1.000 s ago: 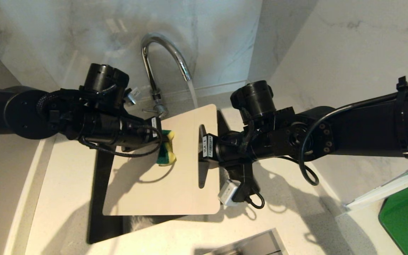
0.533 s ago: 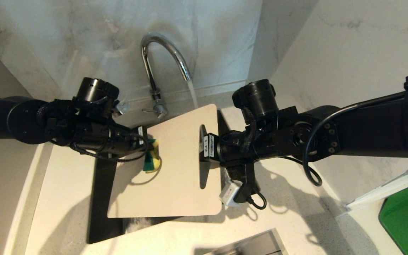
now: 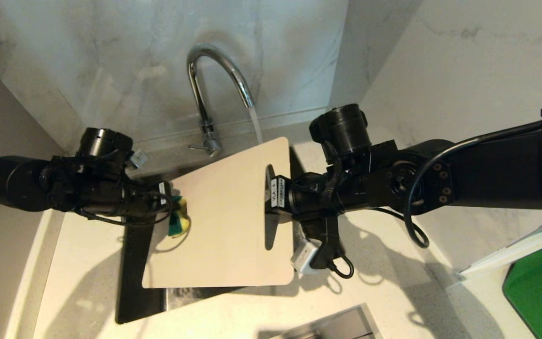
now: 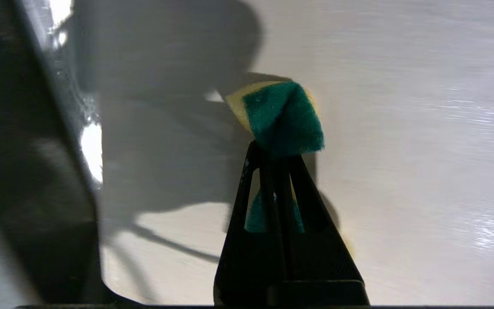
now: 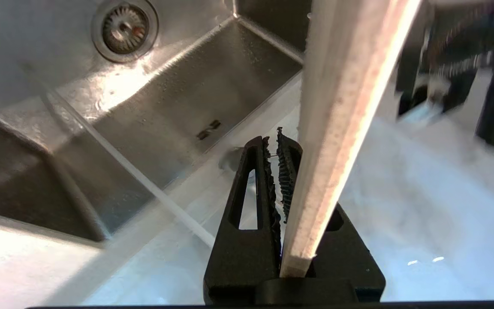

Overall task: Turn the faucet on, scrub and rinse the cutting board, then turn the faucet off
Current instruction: Scrub the cutting board underwater

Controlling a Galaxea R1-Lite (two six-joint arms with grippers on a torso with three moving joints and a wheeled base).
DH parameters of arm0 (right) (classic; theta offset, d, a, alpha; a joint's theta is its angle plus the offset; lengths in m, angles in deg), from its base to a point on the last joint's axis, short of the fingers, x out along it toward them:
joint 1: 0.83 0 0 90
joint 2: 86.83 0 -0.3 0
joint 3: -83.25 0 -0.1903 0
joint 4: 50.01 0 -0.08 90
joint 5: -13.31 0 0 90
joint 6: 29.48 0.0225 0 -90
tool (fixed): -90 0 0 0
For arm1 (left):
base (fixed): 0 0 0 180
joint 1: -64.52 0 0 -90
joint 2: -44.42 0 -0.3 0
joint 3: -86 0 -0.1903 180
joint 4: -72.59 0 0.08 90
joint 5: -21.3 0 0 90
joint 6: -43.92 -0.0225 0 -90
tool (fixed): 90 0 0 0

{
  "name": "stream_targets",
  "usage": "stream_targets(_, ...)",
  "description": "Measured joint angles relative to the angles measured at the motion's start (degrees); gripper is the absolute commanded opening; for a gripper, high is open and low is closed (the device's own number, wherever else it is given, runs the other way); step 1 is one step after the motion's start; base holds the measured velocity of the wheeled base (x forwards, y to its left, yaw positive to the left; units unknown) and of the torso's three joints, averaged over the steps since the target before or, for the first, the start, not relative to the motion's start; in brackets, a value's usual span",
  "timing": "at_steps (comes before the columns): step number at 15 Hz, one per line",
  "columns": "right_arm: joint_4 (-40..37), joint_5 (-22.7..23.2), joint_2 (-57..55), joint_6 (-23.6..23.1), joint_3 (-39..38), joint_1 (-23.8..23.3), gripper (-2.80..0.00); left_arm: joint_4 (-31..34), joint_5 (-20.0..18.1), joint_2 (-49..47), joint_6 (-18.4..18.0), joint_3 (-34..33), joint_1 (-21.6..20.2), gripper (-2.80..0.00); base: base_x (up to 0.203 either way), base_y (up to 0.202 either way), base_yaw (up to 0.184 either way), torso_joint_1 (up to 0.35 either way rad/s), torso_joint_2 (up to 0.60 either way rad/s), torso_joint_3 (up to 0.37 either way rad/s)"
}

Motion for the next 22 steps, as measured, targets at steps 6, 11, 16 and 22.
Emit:
stream_targets(6, 3.94, -0.03, 0.04, 1.41, -2.03, 0.00, -2.80, -0.98, -5.24, -0.16, -3.59, -4.43, -9.21, -2.80, 0.000, 0.000, 0.000, 0.000, 0.00, 0.000)
stream_targets(11, 3.94, -0.04, 0.26, 1.40, -2.27, -0.09, -2.80, -2.77, -6.16, -0.05, -4.71, -5.37, -11.90, -2.80, 0.000, 0.000, 0.000, 0.000, 0.00, 0.000)
stream_targets(16, 3.85, -0.22, 0.22, 1.38, -2.30, -0.11, -2.80, -2.36, -5.28, 3.50, -1.50, -5.20, -0.21, -2.80, 0.000, 0.000, 0.000, 0.000, 0.00, 0.000)
stream_targets(22, 3.85, -0.20, 0.57, 1.38, -2.32, -0.17, -2.80, 2.60, 1.37, 7.12, 5.98, -0.20, 17.67, -2.80, 0.000, 0.000, 0.000, 0.000, 0.00, 0.000)
